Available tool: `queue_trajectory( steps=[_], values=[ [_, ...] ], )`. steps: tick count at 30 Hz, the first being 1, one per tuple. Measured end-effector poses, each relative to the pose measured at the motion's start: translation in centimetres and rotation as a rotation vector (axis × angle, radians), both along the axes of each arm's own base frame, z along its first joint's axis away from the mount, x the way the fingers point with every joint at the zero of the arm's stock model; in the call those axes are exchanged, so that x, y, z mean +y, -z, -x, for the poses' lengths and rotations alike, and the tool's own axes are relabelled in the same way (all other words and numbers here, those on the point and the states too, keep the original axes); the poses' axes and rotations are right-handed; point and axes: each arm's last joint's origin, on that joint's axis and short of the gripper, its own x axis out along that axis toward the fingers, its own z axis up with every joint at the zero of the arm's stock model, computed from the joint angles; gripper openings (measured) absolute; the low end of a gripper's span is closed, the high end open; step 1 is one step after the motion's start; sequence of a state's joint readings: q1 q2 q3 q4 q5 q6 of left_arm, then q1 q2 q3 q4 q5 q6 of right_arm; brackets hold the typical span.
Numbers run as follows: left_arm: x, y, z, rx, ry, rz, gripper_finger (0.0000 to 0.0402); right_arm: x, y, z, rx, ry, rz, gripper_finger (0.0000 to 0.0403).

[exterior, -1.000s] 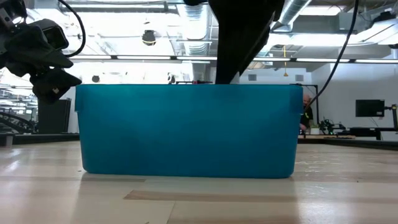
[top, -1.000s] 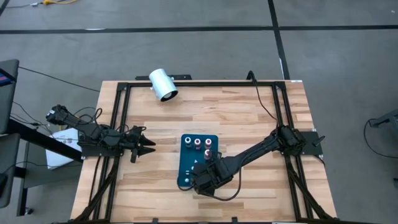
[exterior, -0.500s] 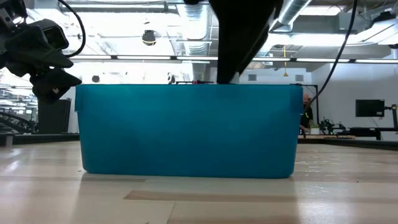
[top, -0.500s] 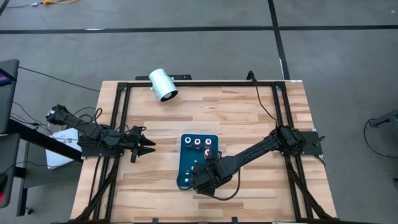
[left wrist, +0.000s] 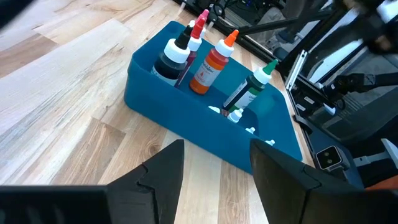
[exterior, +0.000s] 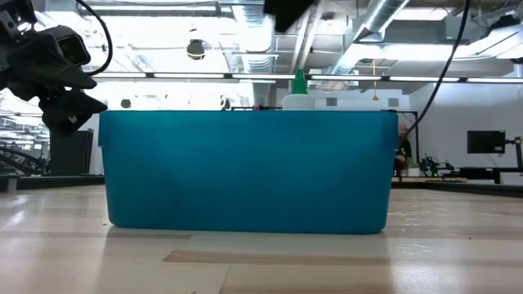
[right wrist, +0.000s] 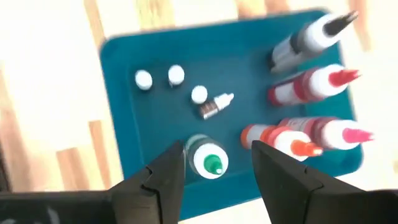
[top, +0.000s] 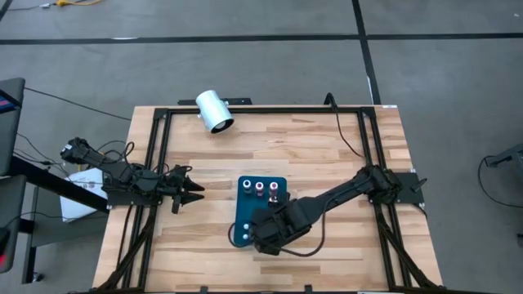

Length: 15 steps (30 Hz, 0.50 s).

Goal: Pick & Place food coloring
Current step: Return to Home Position

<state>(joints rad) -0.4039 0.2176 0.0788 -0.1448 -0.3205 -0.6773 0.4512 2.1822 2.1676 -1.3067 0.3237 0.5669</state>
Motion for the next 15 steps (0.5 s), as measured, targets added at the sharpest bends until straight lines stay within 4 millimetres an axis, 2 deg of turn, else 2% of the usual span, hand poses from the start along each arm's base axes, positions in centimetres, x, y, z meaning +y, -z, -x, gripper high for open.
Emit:
queue_trajectory(
  steps=[3,6,10,15],
  values=[
    [0.0,0.0,0.0,0.0,0.0,0.0,0.0174,-0.1,-2.6,0.6,-0.046,0.009,0.059,0.0171],
    [0.0,0.0,0.0,0.0,0.0,0.0,0.0174,-0.4,-4.6,1.9,-0.08,0.041,0.231,0.0173],
    [0.0,0.0,0.0,-0.004,-0.006,-0.006,0.0174,-0.3,-6.2,4.2,-0.196,0.115,0.418,0.0172],
    [0.0,-0.1,0.0,-0.013,0.007,-0.043,0.0174,-0.9,-7.2,6.9,-0.212,0.126,0.419,0.0169]
  ],
)
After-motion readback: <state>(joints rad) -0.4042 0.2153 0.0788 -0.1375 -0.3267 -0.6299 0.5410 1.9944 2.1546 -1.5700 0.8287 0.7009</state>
